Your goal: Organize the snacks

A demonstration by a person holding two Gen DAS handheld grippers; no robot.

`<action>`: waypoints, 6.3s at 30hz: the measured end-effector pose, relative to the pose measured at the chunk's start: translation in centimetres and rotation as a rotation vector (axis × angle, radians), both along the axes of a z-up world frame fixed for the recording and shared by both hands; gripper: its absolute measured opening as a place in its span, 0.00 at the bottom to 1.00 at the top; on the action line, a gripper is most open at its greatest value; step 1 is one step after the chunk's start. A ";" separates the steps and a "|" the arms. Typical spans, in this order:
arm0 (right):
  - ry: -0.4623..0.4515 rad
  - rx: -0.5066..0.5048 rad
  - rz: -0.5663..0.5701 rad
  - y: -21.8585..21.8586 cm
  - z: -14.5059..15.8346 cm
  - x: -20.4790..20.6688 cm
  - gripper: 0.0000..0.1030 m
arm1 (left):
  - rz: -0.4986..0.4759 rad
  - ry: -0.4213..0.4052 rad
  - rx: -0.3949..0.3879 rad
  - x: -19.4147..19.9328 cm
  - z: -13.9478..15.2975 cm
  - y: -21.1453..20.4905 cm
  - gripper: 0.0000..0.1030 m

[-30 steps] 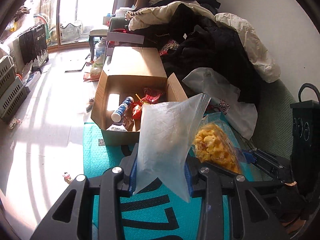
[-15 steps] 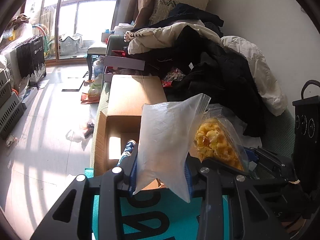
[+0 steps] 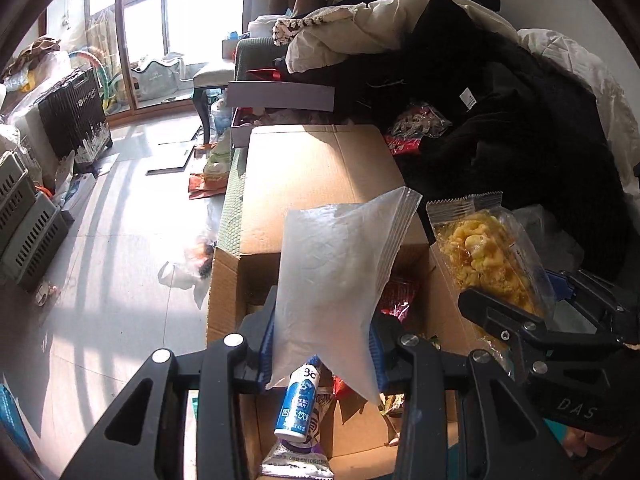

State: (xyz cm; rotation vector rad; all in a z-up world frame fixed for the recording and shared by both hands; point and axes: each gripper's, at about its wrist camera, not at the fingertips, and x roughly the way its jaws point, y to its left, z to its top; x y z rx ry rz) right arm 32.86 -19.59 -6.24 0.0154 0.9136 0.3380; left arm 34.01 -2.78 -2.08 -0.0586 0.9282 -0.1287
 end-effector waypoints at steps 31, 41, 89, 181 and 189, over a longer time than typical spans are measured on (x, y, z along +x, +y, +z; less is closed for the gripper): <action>0.190 -0.177 -0.057 0.6 -7.5 -0.2 0.80 | 0.074 0.275 0.113 1.1 -8.2 -0.7 0.53; 0.155 -0.195 -0.059 -0.1 -3.6 -1.3 0.80 | 0.088 0.254 0.102 0.4 -4.6 -0.7 0.62; -0.234 -0.101 -0.134 -2.2 15.6 -26.4 0.88 | -0.019 -0.271 0.058 -25.9 15.9 -1.0 0.83; -0.081 -0.081 -0.110 -1.4 8.2 -32.4 0.88 | 0.007 -0.077 0.009 -30.9 8.7 0.4 0.83; -0.074 -0.080 -0.113 -1.4 7.9 -32.4 0.88 | 0.005 -0.069 0.004 -30.9 8.4 0.3 0.83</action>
